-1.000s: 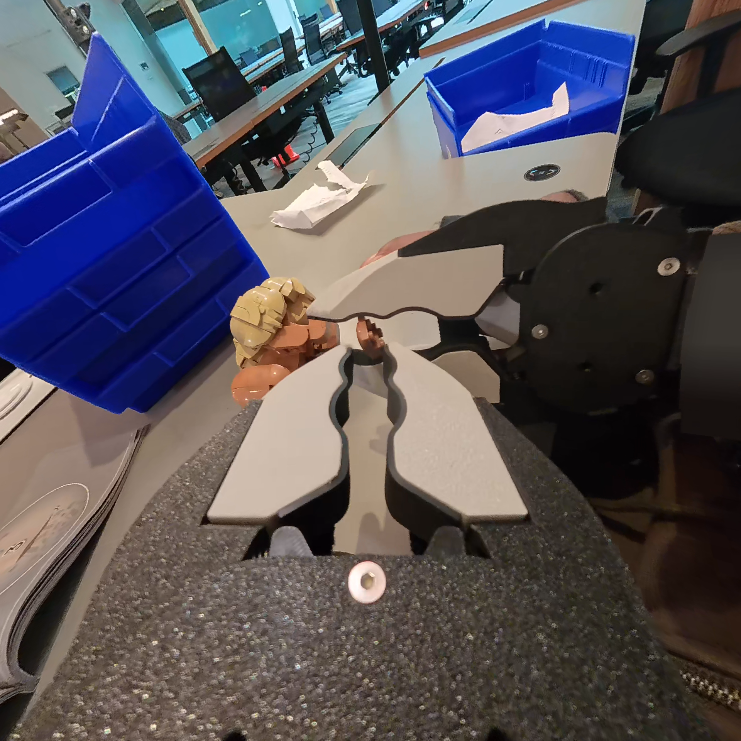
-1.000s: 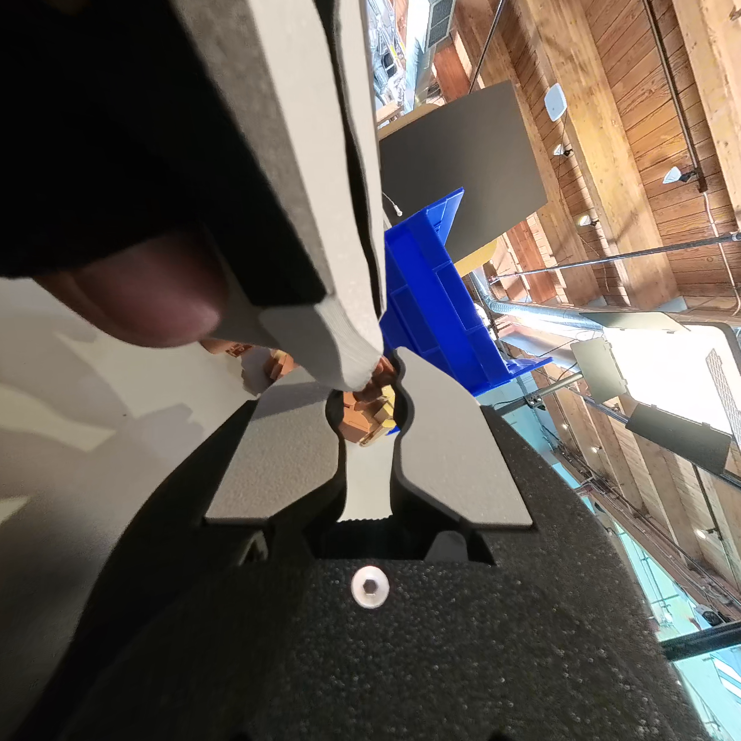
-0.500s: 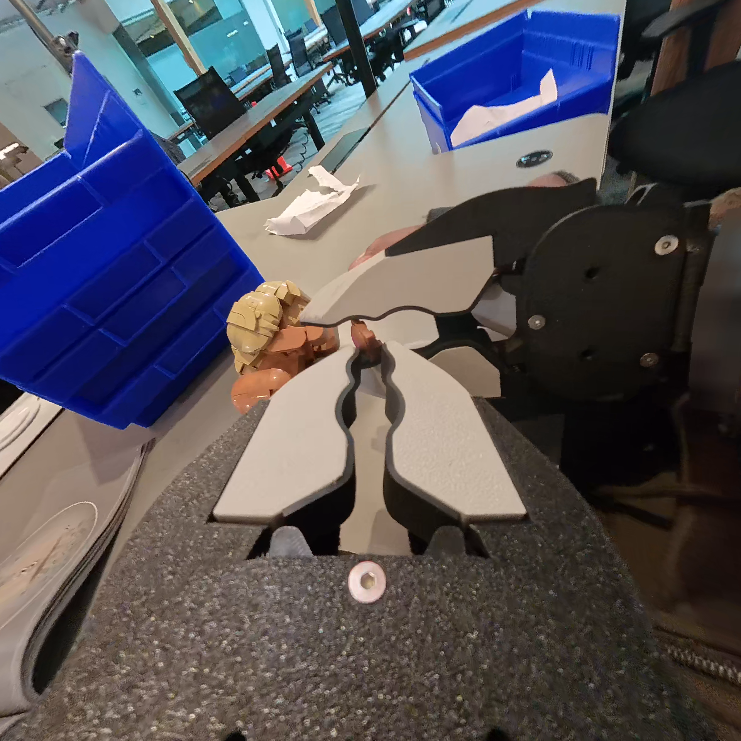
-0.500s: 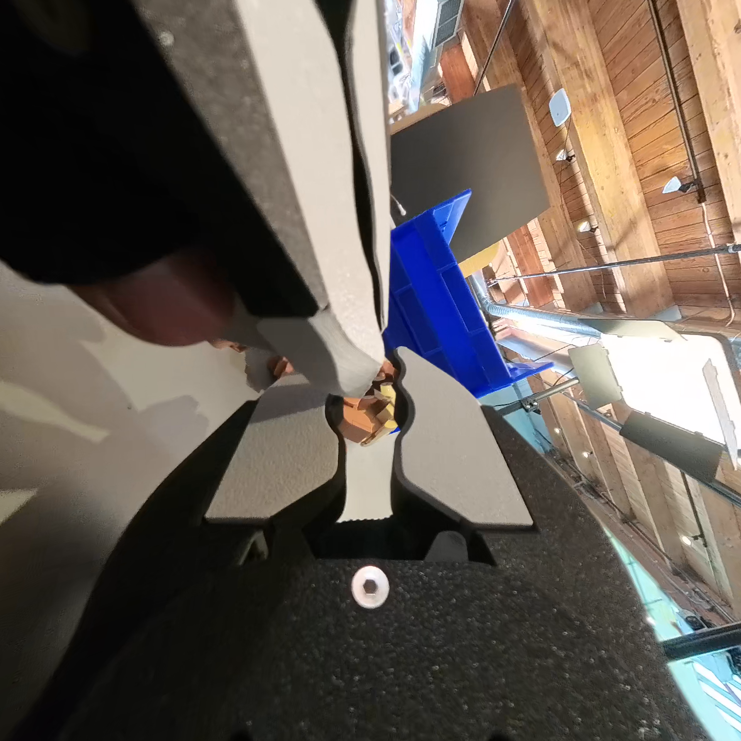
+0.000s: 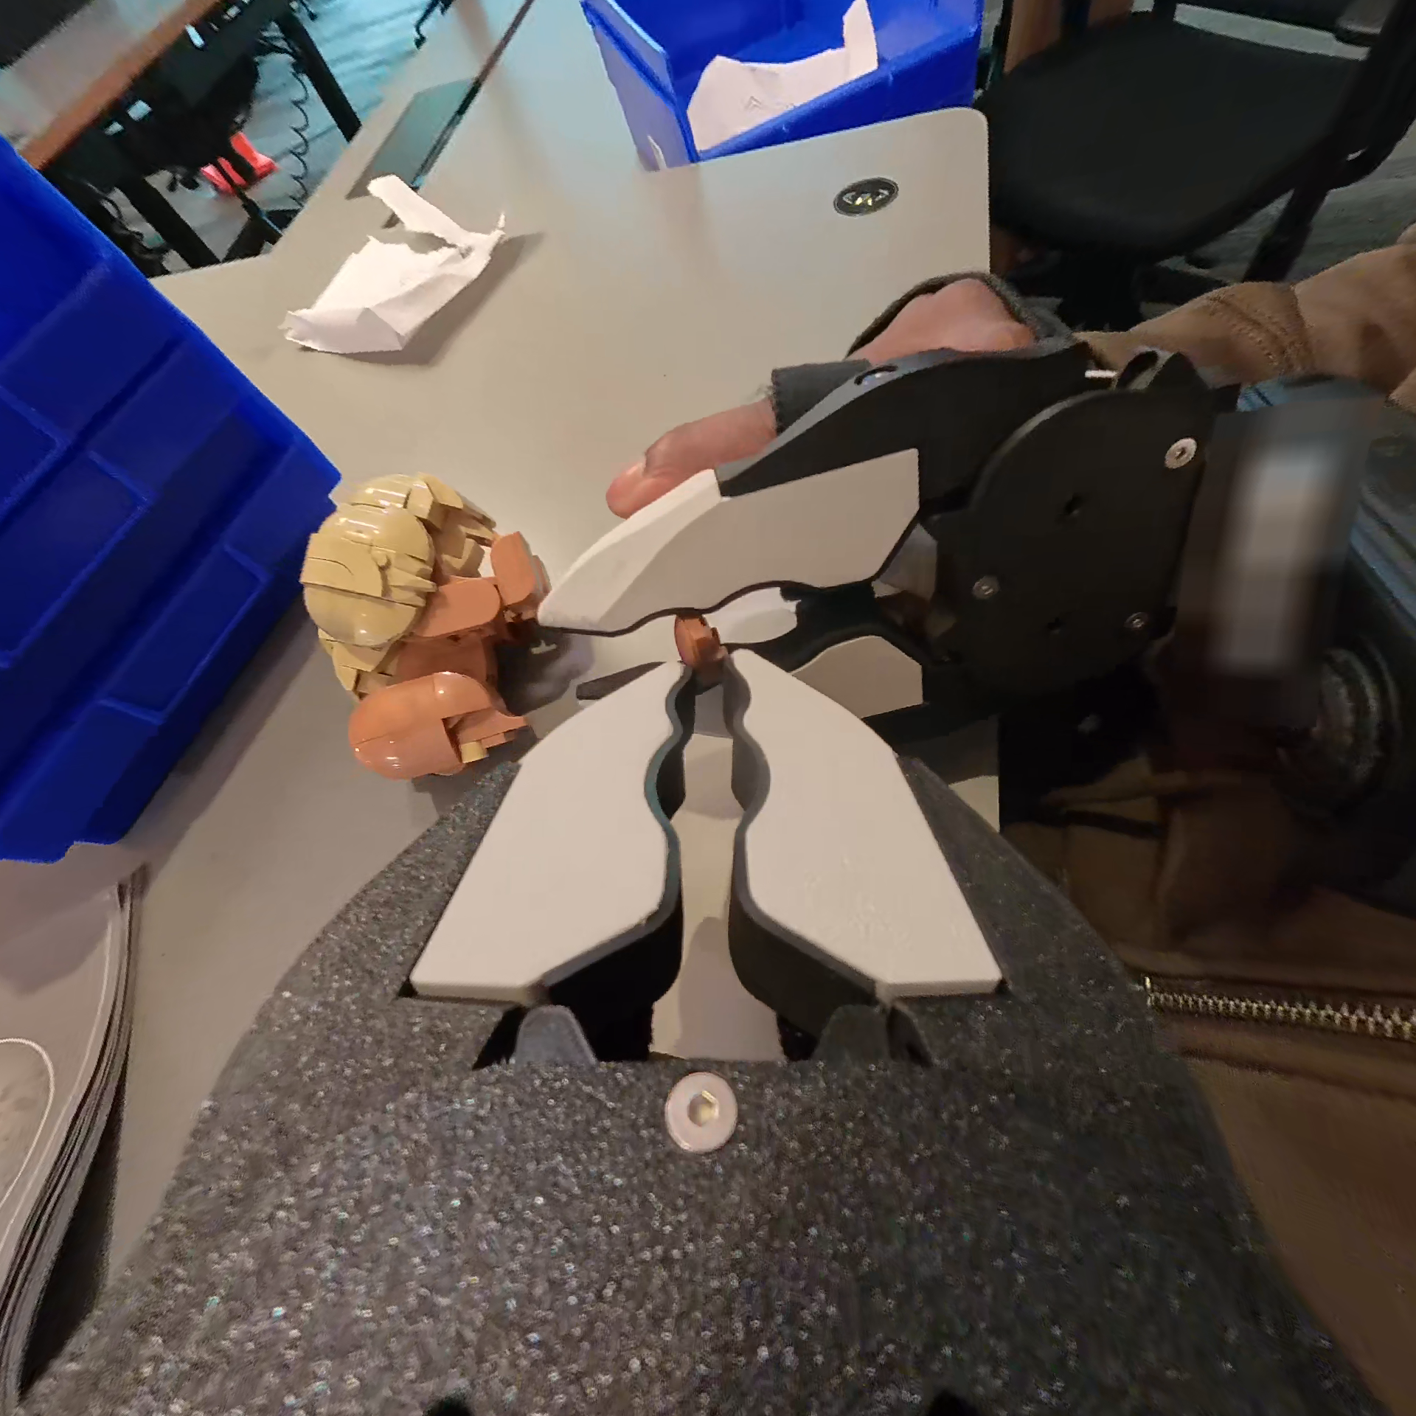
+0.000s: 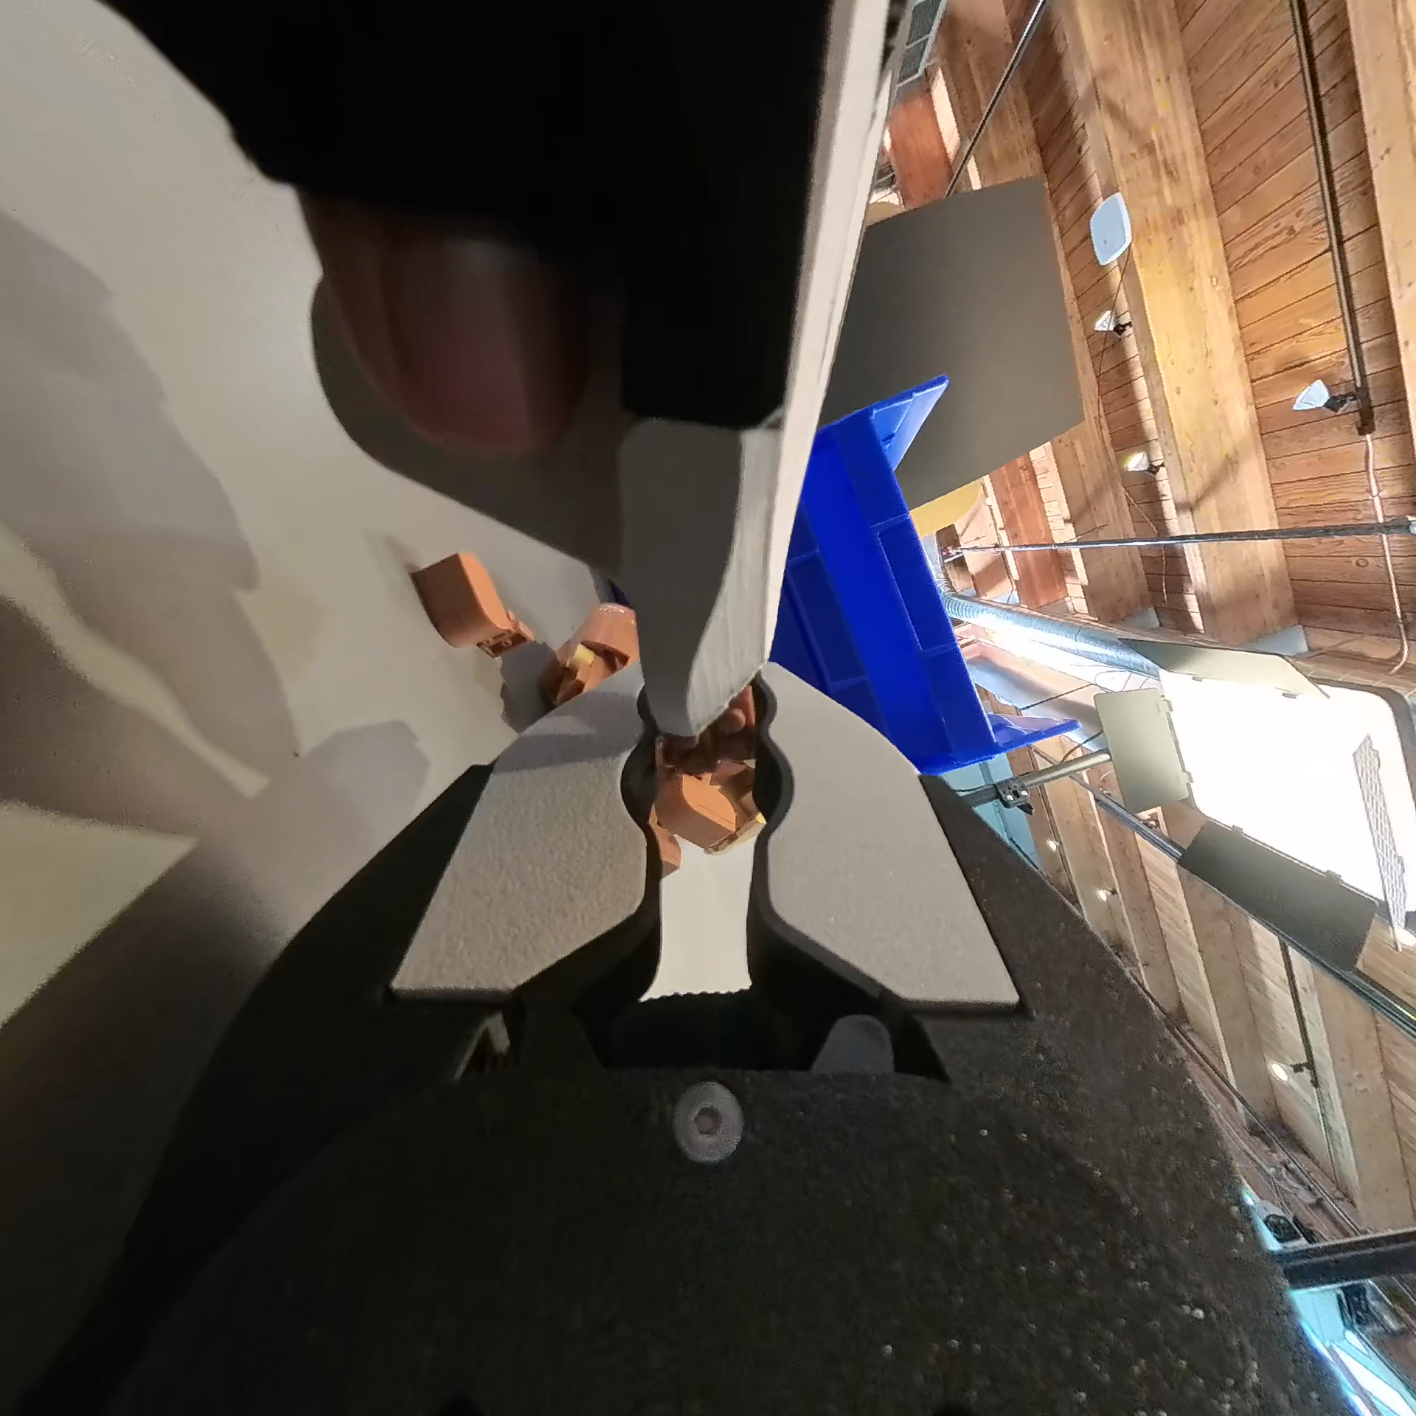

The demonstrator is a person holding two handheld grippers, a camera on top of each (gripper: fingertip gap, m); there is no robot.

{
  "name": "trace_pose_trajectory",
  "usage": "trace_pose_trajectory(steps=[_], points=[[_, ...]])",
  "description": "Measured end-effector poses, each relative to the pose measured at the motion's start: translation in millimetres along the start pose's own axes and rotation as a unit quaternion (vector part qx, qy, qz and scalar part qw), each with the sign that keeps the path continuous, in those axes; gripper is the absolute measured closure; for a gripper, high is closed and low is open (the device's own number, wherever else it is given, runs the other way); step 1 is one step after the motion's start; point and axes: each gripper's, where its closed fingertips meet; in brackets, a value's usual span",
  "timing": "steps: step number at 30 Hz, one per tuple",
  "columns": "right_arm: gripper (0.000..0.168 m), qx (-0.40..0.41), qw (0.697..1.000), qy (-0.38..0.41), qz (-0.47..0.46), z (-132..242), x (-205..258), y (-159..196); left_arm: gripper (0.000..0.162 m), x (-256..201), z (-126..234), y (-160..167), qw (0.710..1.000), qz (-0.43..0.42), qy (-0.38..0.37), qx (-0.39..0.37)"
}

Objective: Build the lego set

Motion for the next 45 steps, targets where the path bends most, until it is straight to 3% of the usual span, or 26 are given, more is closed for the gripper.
trace_pose_trajectory(steps=[3,4,6,14,18,25,36,45], points=[[0.148,0.001,1.0,-0.003,0.003,0.2,1.4,0.2,0.158,-0.3,-0.3,1.9,1.0,0.0,0.013,0.011],[0.158,0.0,1.0,-0.004,0.003,0.3,1.7,0.2,0.159,-0.8,-0.4,2.4,1.0,-0.001,0.019,0.012],[0.159,-0.006,1.0,-0.009,0.004,1.8,2.9,-1.9,0.161,-6.8,-1.6,-0.5,0.999,0.003,0.046,0.002],[0.159,-0.001,1.0,-0.022,-0.02,0.6,0.9,1.7,0.162,2.9,0.5,2.9,1.0,0.028,0.013,-0.005],[0.159,-0.007,1.0,-0.02,-0.015,1.8,1.0,-0.2,0.149,11.3,-0.6,2.5,0.998,0.063,0.015,-0.018],[0.159,-0.025,0.999,-0.004,-0.024,5.2,-6.9,-4.0,0.143,14.4,1.2,-5.9,0.992,0.097,0.039,-0.065],[0.158,-0.107,0.994,0.014,-0.013,19.4,-15.6,-20.5,0.132,5.9,11.9,-17.0,0.967,0.129,0.148,-0.162],[0.157,-0.098,0.995,0.006,-0.006,15.0,-13.1,-16.5,0.131,7.6,6.9,-15.6,0.971,0.129,0.135,-0.15]])
Point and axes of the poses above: each gripper's, where its closed fingertips meet, z back along the fingers, y out of its underside, x = y × z across the jaws, and after that the axes turned 11 degrees about x, right-handed
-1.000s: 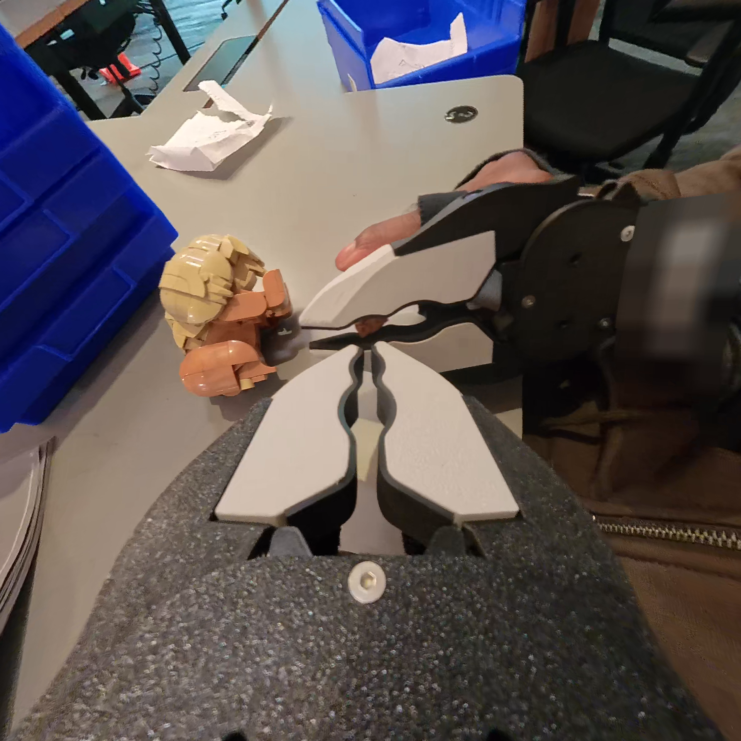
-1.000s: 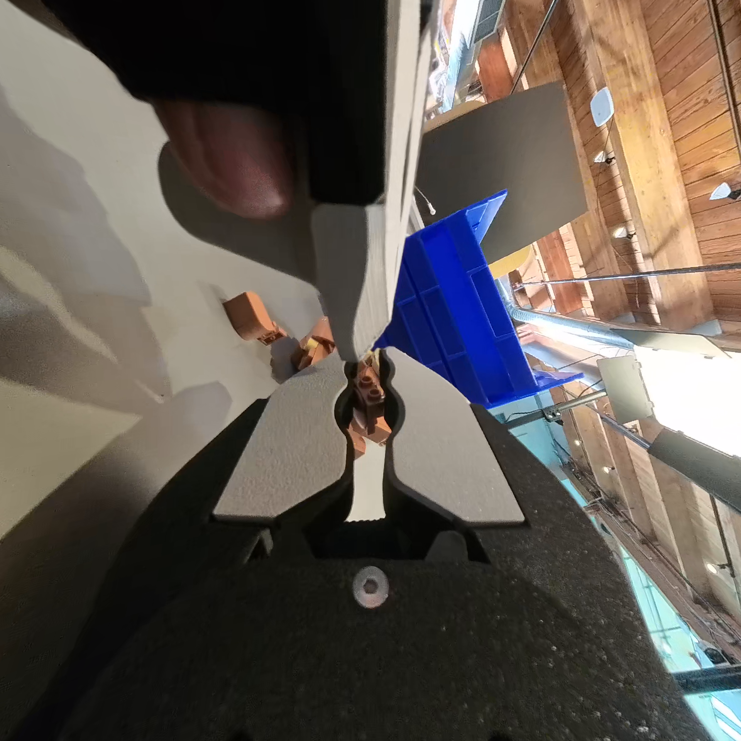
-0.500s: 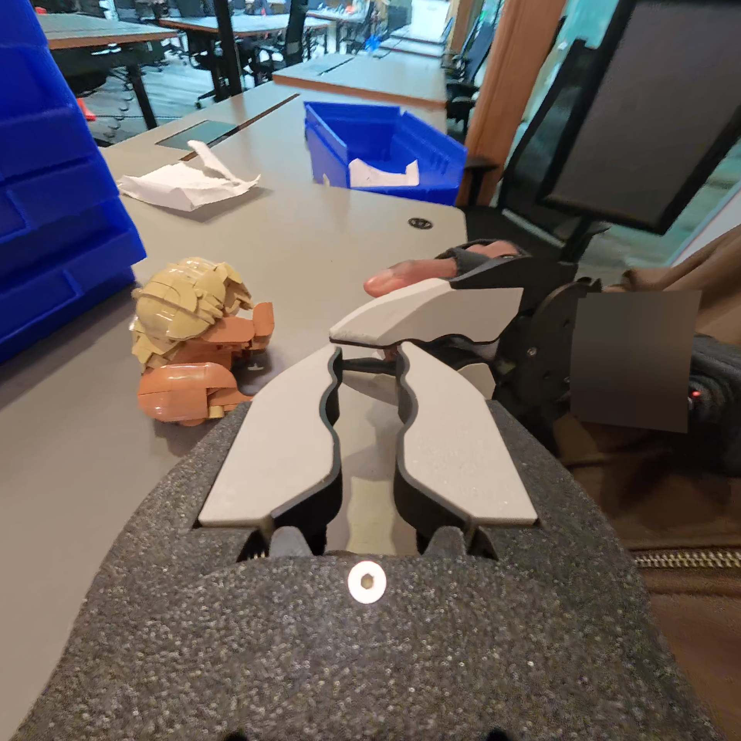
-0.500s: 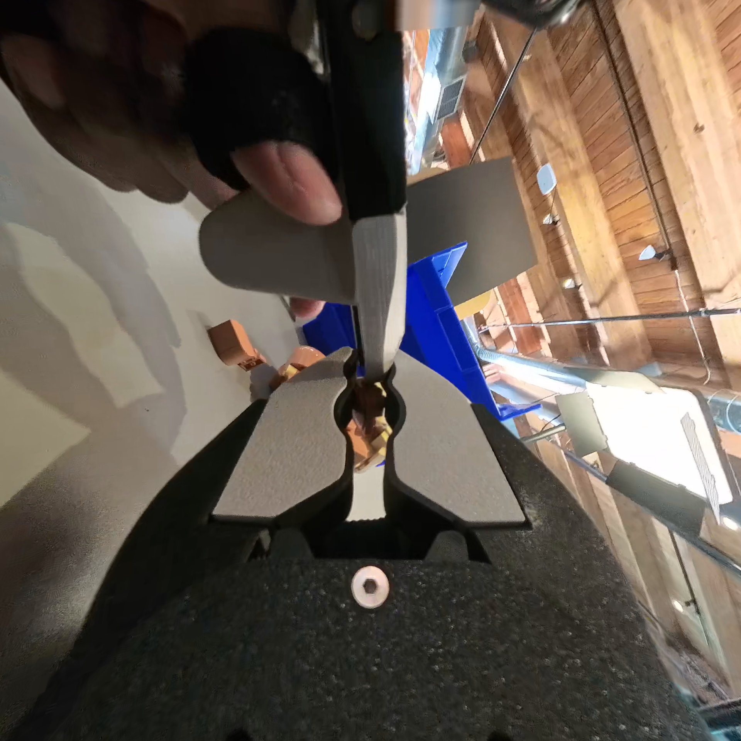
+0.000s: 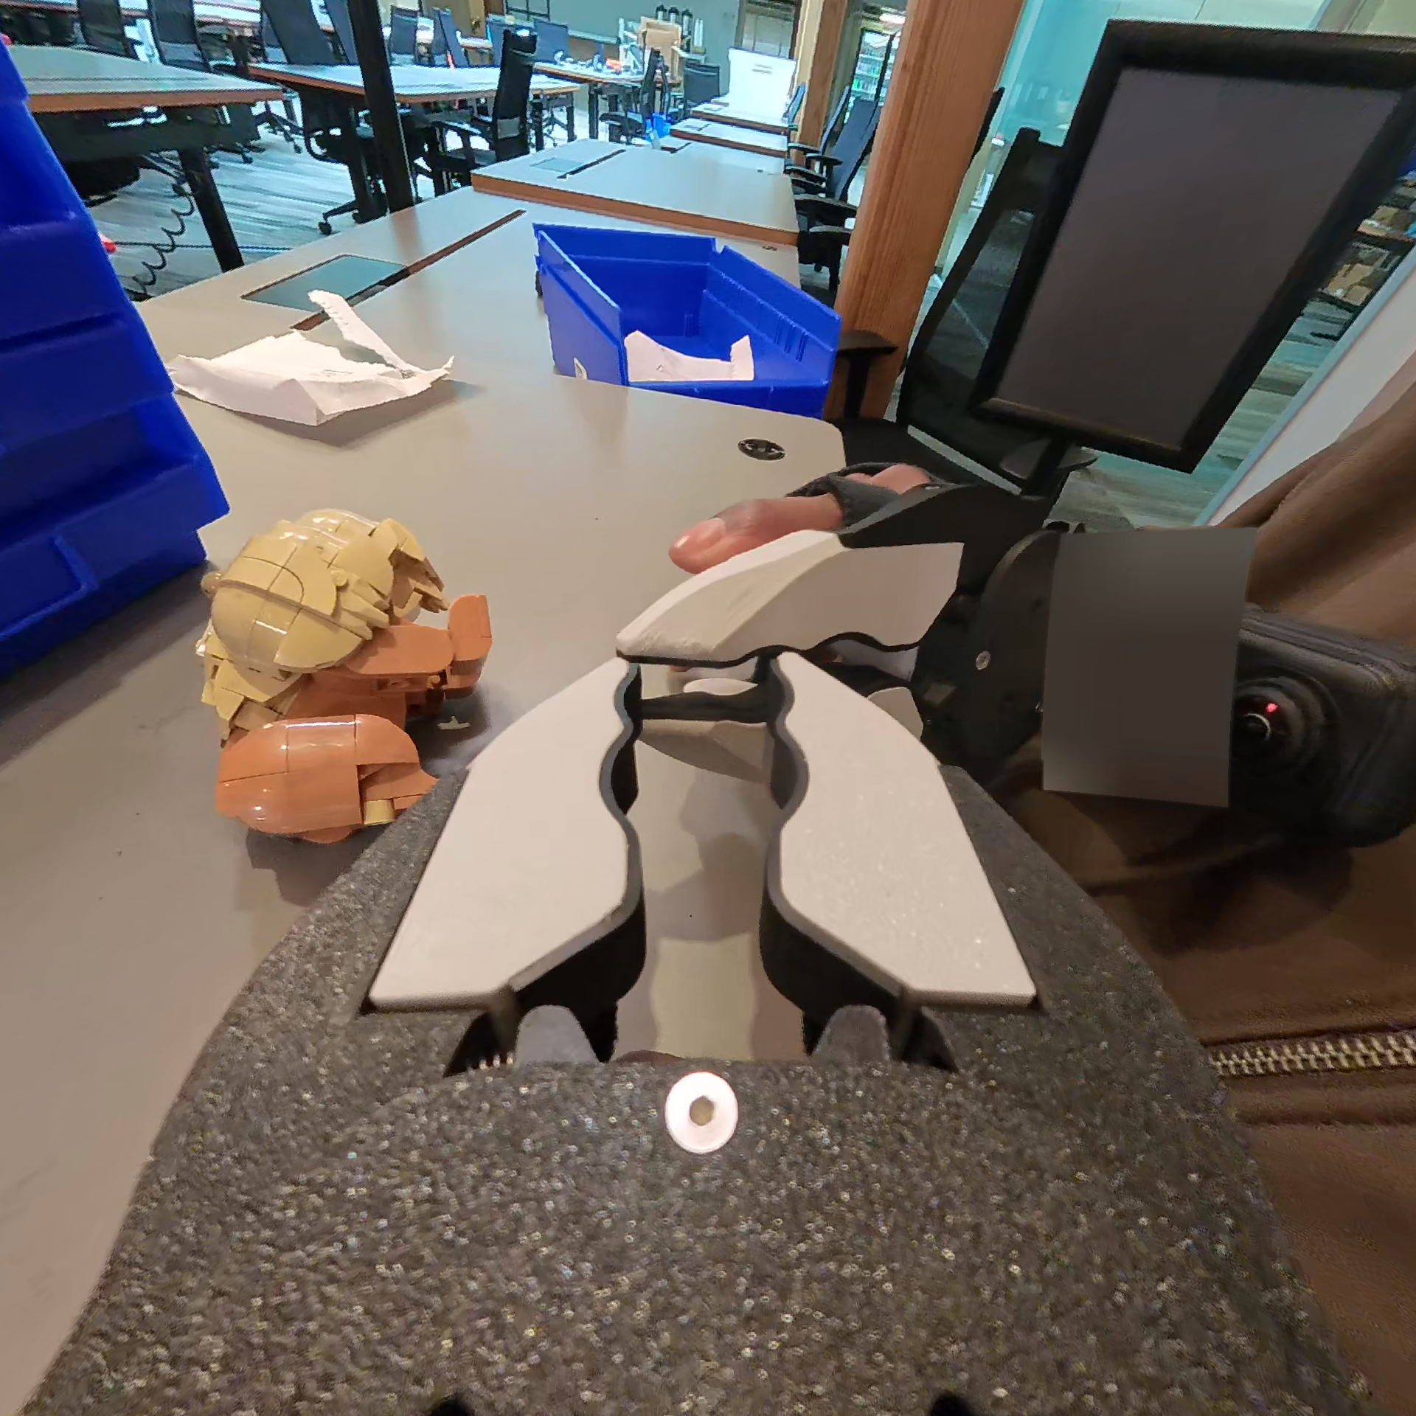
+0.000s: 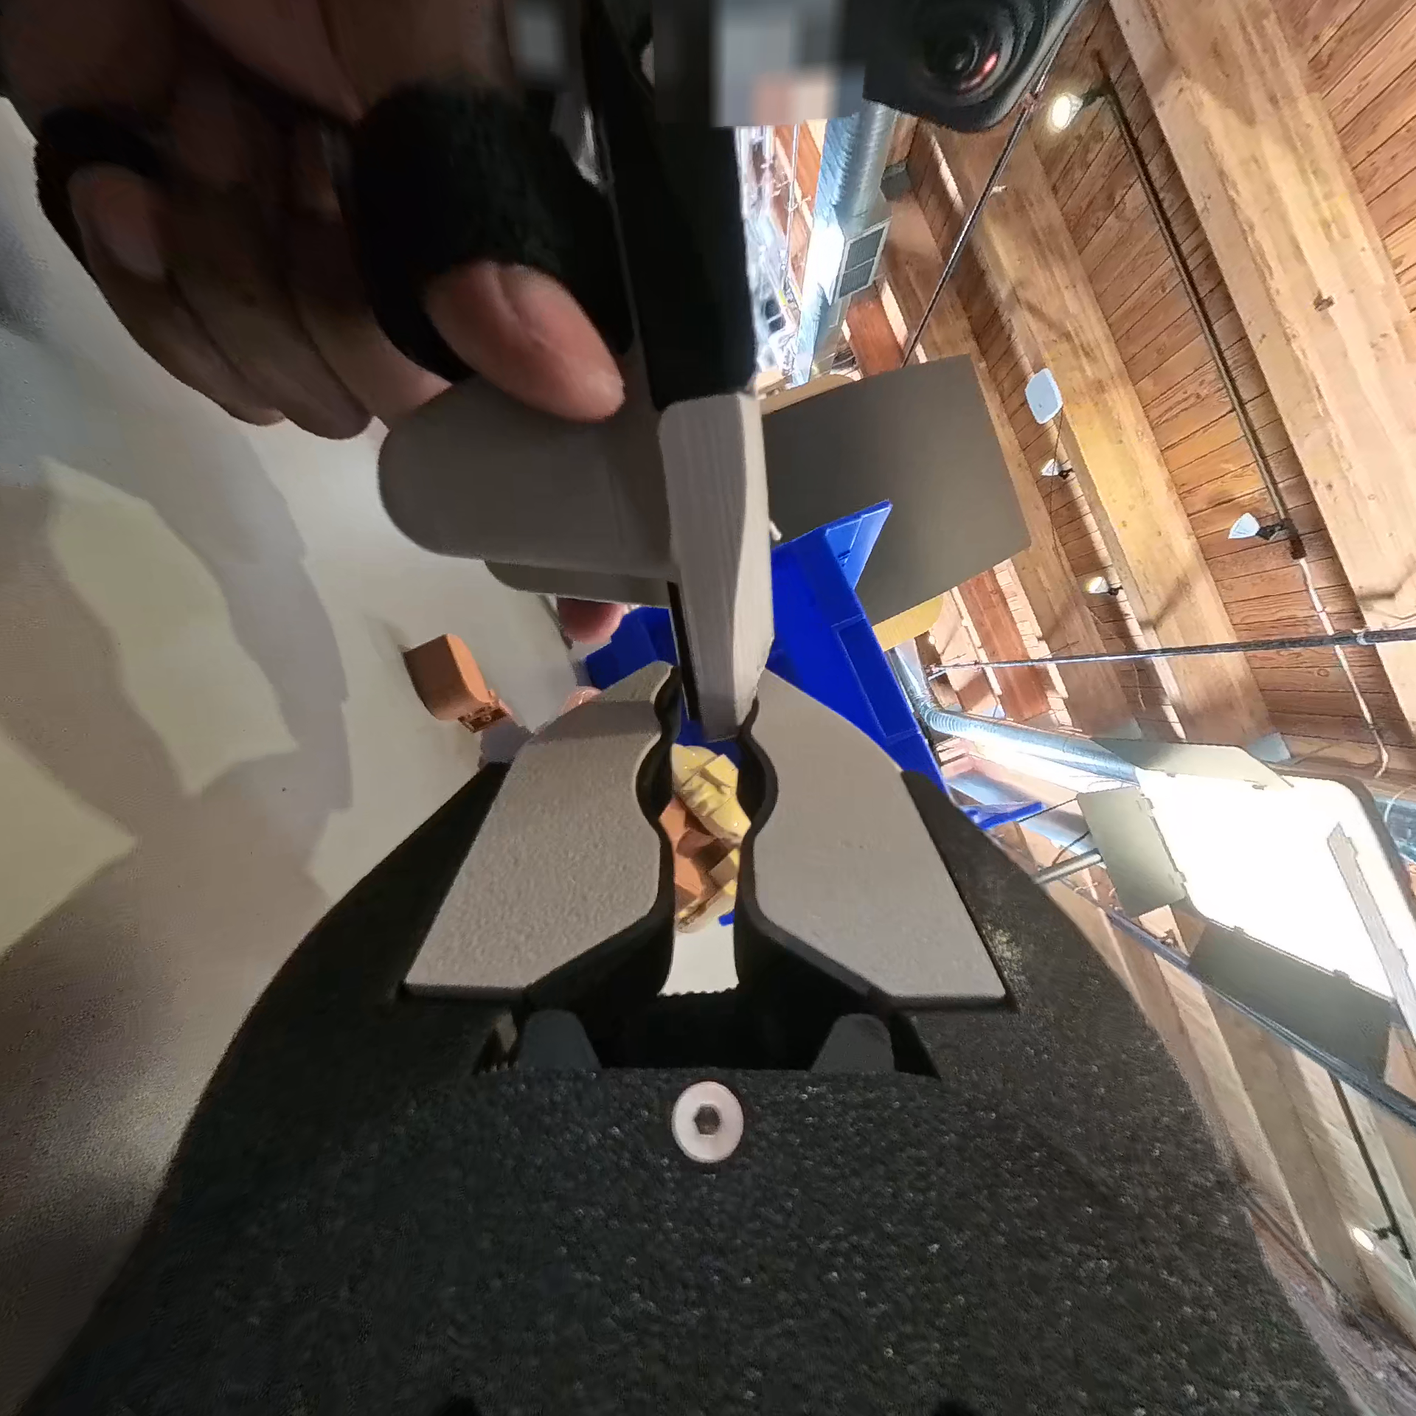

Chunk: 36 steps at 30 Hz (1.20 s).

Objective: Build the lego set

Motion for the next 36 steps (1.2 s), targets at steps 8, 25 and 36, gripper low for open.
trace_pose_trajectory(steps=[8,25,36], points=[[0.152,0.026,0.994,-0.05,-0.093,-10.4,-7.3,19.9,0.128,12.2,-0.3,-3.3,0.999,0.013,-0.041,-0.018],[0.159,0.156,0.911,-0.176,-0.34,24.6,-72.0,165.2,0.128,1.5,-25.1,27.7,0.997,-0.005,-0.031,0.074],[0.151,0.218,0.818,-0.397,-0.356,45.2,0.8,166.0,0.129,0.9,-27.5,30.2,0.996,-0.01,-0.031,0.084]])
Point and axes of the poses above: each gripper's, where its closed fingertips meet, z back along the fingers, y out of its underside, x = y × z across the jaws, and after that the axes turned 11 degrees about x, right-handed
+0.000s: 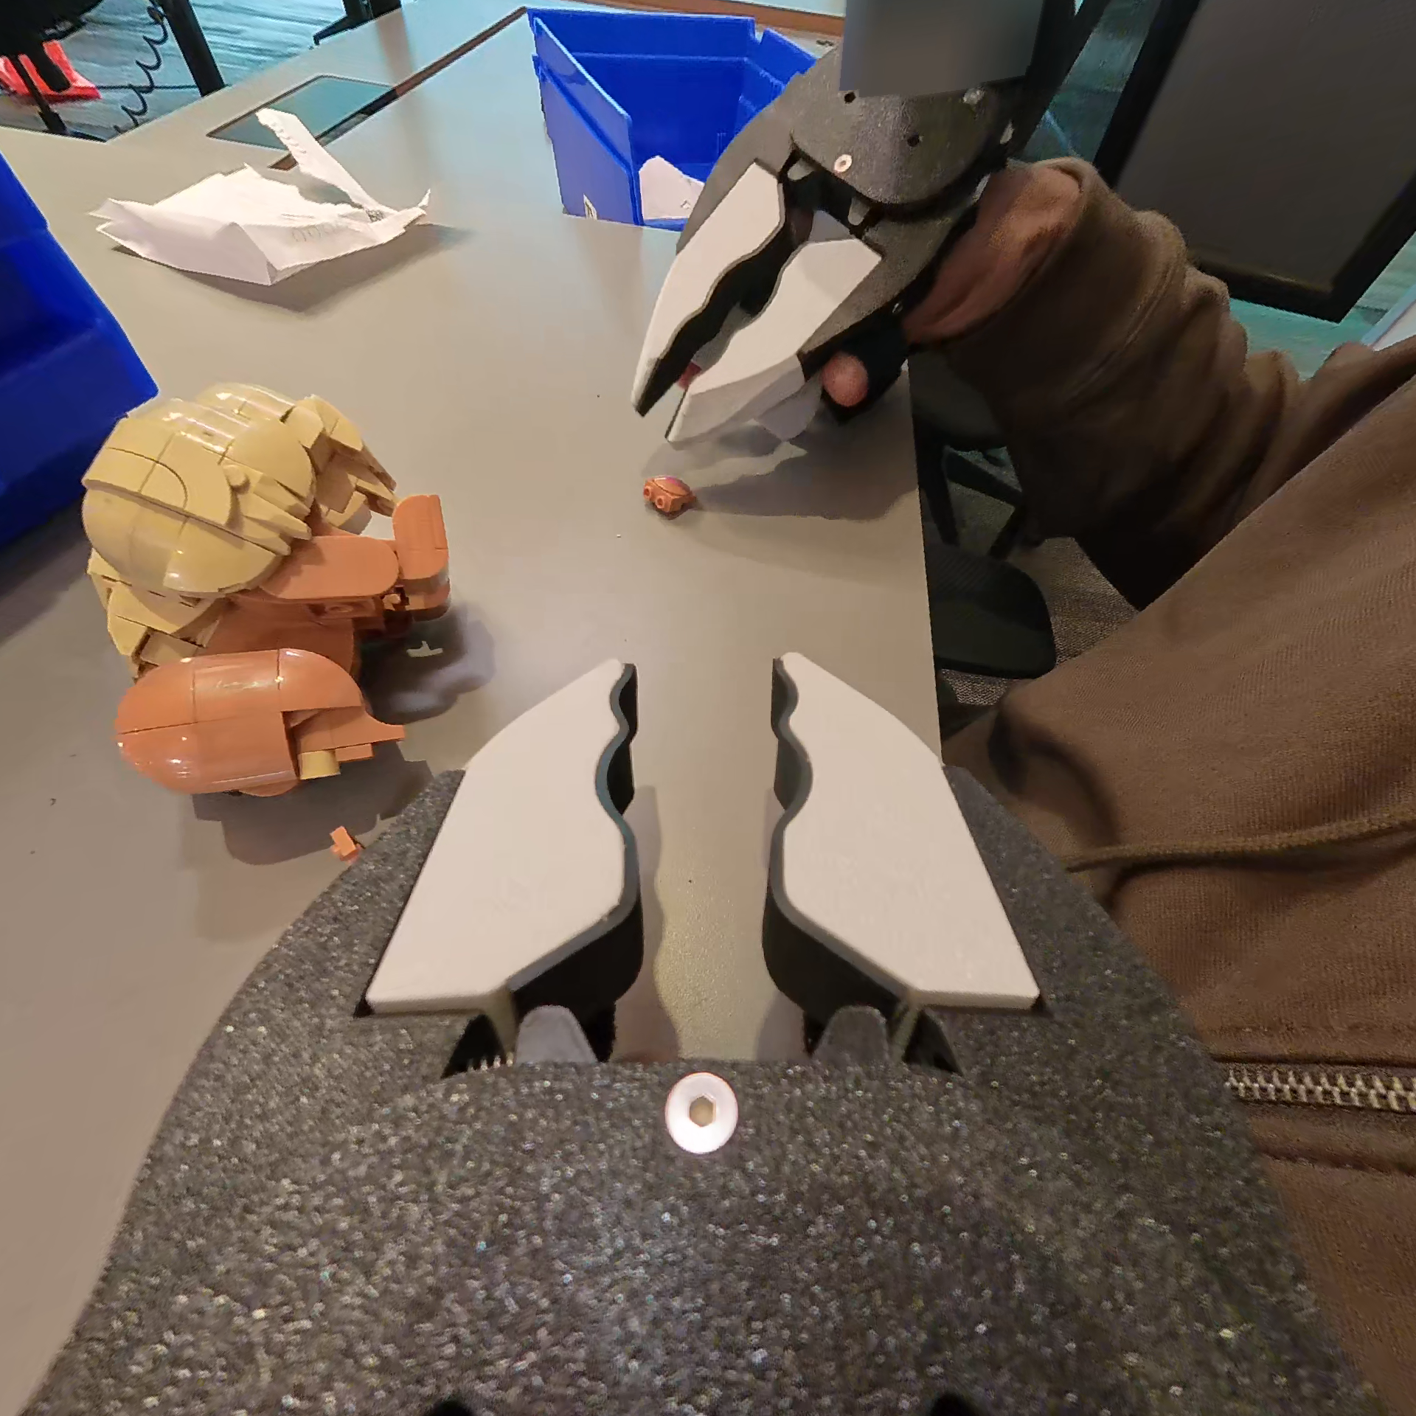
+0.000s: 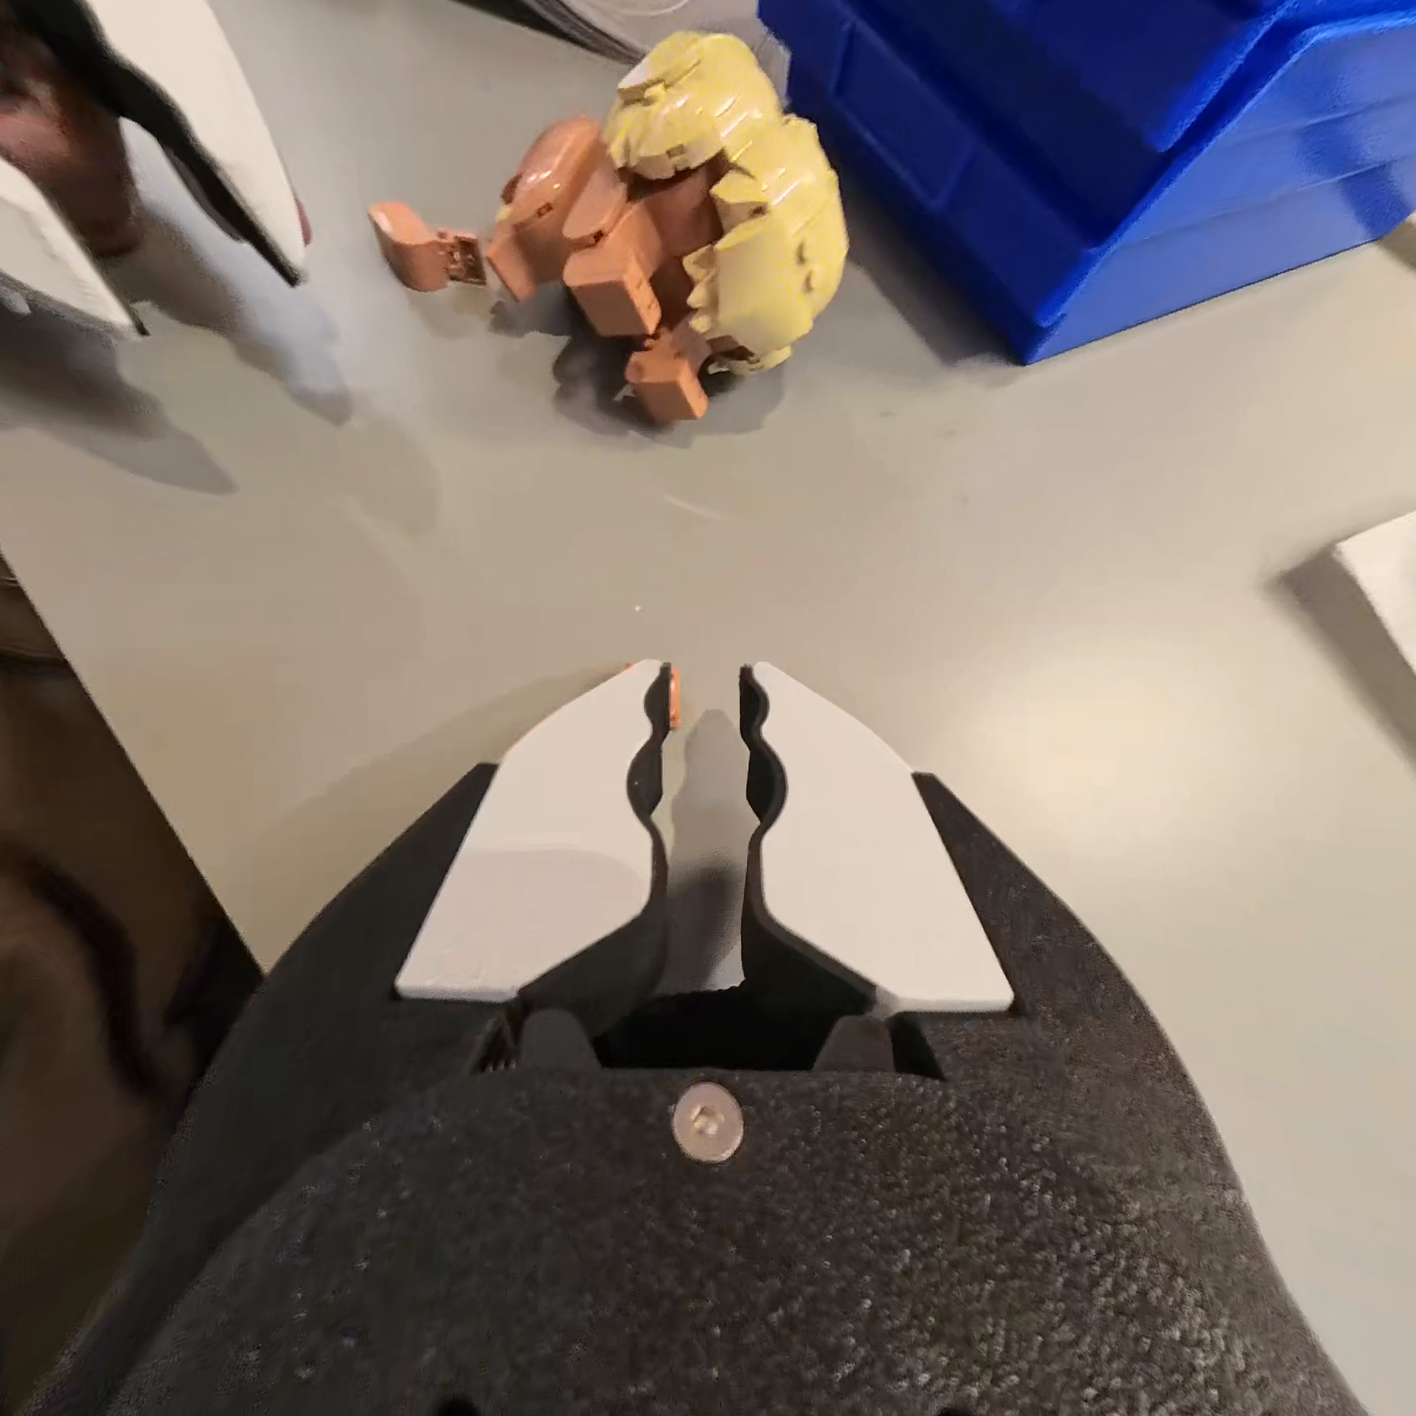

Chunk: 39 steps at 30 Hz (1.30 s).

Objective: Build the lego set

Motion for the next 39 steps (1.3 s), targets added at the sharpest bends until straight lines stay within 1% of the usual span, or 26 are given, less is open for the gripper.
trace_pose_trajectory(steps=[9,11,13,16,19,24,28,30,35,39], points=[[0.149,0.074,0.997,-0.025,0.024,-17.0,14.4,11.8,0.129,-1.7,-0.7,0.8,1.0,-0.009,-0.001,0.003],[0.155,0.081,0.996,-0.027,0.033,-18.7,17.5,11.6,0.129,-1.4,-0.7,0.8,1.0,-0.007,-0.001,0.002],[0.157,0.083,0.996,-0.021,0.037,-20.3,18.0,9.5,0.128,-1.4,-1.0,0.9,1.0,-0.008,-0.001,0.003],[0.157,0.061,0.997,-0.015,0.054,-23.3,22.5,-1.1,0.129,-1.4,-0.9,0.5,1.0,-0.009,-0.001,0.001],[0.157,0.021,0.996,-0.013,0.084,-24.1,35.2,-21.6,0.129,0.5,0.5,-2.5,1.0,-0.003,-0.004,-0.01],[0.157,-0.044,0.987,0.005,0.153,-22.3,64.4,-64.4,0.129,8.1,2.3,-8.7,0.998,0.05,0.006,-0.034],[0.157,-0.093,0.97,0.057,0.218,-17.8,80.2,-93.3,0.129,10.2,7.0,-14.7,0.993,0.093,0.031,-0.061],[0.157,-0.113,0.956,0.09,0.256,-17.6,85.4,-102.7,0.129,13.5,10.6,-17.1,0.989,0.117,0.041,-0.076],[0.157,-0.142,0.912,0.173,0.343,-18.6,91.6,-114.1,0.129,18.1,17.6,-19.7,0.977,0.172,0.078,-0.099],[0.157,-0.163,0.877,0.227,0.392,-15.9,94.2,-119.0,0.131,17.4,20.1,-21.9,0.973,0.182,0.093,-0.108]])
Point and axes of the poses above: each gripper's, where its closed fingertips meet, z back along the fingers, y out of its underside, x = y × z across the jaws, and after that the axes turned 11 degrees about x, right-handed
